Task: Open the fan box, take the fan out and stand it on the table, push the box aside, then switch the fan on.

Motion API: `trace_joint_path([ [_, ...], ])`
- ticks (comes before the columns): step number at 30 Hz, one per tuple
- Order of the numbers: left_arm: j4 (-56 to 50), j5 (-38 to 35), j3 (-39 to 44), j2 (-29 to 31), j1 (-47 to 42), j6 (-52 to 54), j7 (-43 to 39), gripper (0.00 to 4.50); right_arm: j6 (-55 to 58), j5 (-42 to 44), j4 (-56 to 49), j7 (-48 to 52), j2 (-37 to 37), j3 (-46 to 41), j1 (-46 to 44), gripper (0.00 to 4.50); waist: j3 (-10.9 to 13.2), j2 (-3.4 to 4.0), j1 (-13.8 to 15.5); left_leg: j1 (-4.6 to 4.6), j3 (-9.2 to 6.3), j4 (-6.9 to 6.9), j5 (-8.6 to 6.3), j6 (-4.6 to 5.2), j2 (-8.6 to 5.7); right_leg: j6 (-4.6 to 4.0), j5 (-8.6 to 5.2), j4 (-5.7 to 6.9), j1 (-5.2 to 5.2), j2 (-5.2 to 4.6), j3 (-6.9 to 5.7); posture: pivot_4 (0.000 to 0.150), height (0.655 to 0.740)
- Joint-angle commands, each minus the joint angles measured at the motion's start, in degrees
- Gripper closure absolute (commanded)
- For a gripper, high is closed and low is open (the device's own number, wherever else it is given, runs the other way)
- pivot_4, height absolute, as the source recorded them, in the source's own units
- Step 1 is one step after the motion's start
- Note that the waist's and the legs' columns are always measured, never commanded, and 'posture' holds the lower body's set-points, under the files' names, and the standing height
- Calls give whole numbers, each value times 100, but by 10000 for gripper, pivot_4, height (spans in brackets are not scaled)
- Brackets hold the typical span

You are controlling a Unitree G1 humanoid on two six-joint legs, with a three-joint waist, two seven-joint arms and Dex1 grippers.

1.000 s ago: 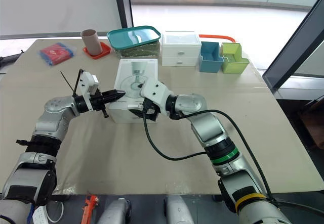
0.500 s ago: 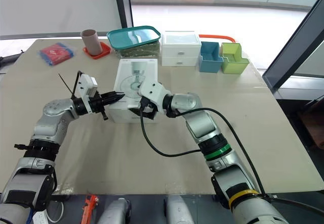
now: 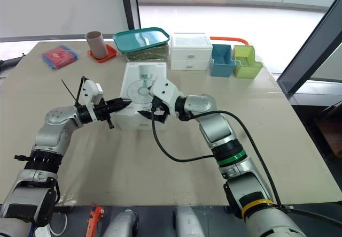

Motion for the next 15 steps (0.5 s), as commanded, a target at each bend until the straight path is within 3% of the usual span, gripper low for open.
trace_joint_path([
  [1,-122,-26,101,9,73,19,34,43131,-213,16,-275,198,-87,33,72,0,0,0,1,0,0,0,0,0,0,0,0,0,0,0,-1,1500,7400],
  [15,-139,-42,78,15,130,-2,73,43131,164,-345,-59,-102,-22,35,-82,0,0,0,-1,2,0,0,2,-2,0,0,0,2,1,0,0,1500,7400],
])
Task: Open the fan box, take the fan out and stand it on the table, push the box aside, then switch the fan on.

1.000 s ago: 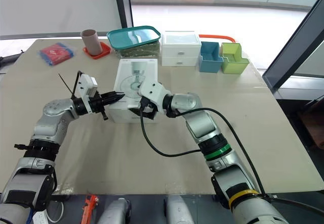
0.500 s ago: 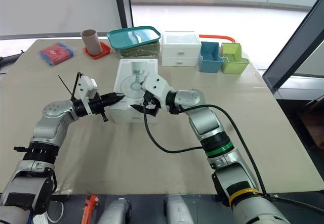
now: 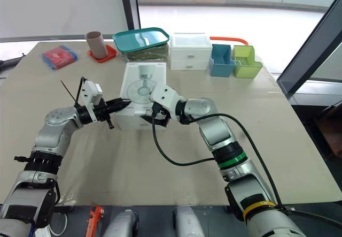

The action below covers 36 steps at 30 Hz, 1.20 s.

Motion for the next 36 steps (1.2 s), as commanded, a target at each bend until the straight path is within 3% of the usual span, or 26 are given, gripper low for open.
trace_joint_path([
  [1,-96,5,81,10,72,-11,5,43131,76,-108,-75,-92,-54,-58,-169,0,0,0,1,0,0,0,0,0,-1,0,0,0,0,-1,0,1500,7400],
  [8,-68,29,47,-10,83,-48,10,43131,319,-82,-62,-190,-16,-174,-314,0,0,0,1,0,0,1,2,-1,-1,0,0,0,1,-1,0,1500,7400],
  [20,-17,71,16,-48,99,-141,-3,43131,1320,726,-84,-32,74,-668,-541,0,0,0,2,-1,-2,0,2,0,-1,-1,0,1,1,-1,-1,1500,7400],
  [25,-36,76,22,-43,102,-150,1,43131,1280,512,374,-345,151,-609,-651,0,0,0,3,-1,-2,-1,2,0,-1,-1,0,0,0,-1,-2,1500,7400],
  [36,-53,80,29,-33,127,-150,-8,43131,1323,713,99,-143,-89,-747,-582,0,0,0,3,-1,-2,-3,2,0,-3,0,0,0,0,-2,-2,1500,7400],
])
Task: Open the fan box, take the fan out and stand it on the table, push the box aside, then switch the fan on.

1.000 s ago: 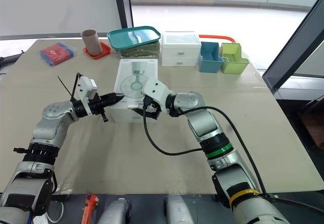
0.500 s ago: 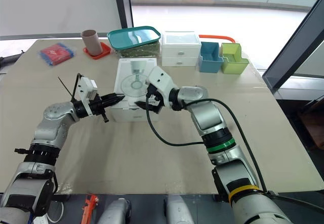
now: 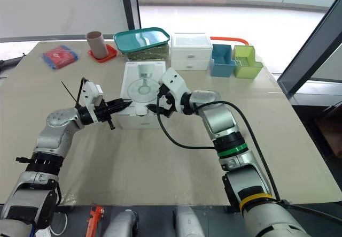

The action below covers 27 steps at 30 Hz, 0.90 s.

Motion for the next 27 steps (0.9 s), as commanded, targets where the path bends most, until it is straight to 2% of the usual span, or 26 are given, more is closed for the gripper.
trace_joint_path([
  [1,-66,51,32,33,94,-4,-17,43131,46,151,-423,45,-136,-227,-77,0,0,0,0,0,0,0,0,0,0,0,0,0,0,0,0,1500,7400],
  [10,-74,49,38,59,96,27,-42,43131,920,1183,-1773,409,-562,-788,425,0,0,0,3,0,-2,-1,0,0,0,1,-1,-1,2,-1,-1,1500,7400],
  [14,-36,64,55,82,112,2,-54,43131,957,1607,-2602,927,-1080,-735,1175,0,0,0,4,-1,-2,-2,-1,2,0,5,-3,-2,3,0,-2,1500,7400],
  [18,-62,78,44,74,143,6,-42,43131,1137,1606,-2577,612,-1091,-752,1205,0,0,0,-15,8,5,-2,2,6,1,-4,2,0,3,2,5,1500,7400],
  [27,-53,114,27,64,160,-24,-31,43131,1015,1636,-2781,708,-1205,-429,1581,0,0,0,-3,7,2,-2,5,9,1,2,-1,-1,7,3,5,1500,7400],
])
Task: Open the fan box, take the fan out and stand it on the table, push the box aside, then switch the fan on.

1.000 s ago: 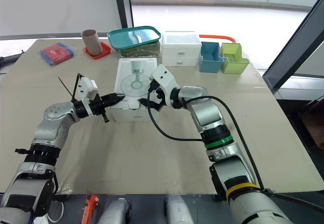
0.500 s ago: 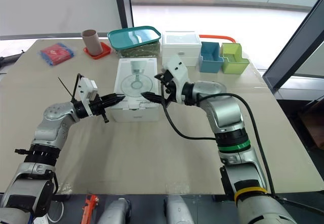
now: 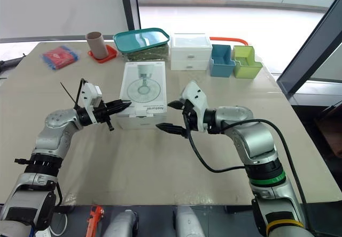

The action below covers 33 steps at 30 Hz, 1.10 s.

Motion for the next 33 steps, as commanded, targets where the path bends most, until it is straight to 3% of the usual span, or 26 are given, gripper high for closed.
trace_joint_path([
  [1,0,91,-7,32,85,-14,-10,43131,-103,62,-216,38,8,154,30,0,0,0,0,0,0,0,0,0,0,0,0,0,0,0,0,1500,7400],
  [24,1,70,70,224,-52,94,-203,43131,-517,-308,-460,308,-218,1114,712,0,0,-1,1,0,-1,0,0,0,0,1,-1,0,0,1,-1,1500,7400],
  [33,-45,-102,168,491,-99,328,-607,43131,-348,-237,93,62,-140,711,545,0,0,-1,-2,0,-2,1,0,-1,0,0,0,0,0,2,-1,1500,7400],
])
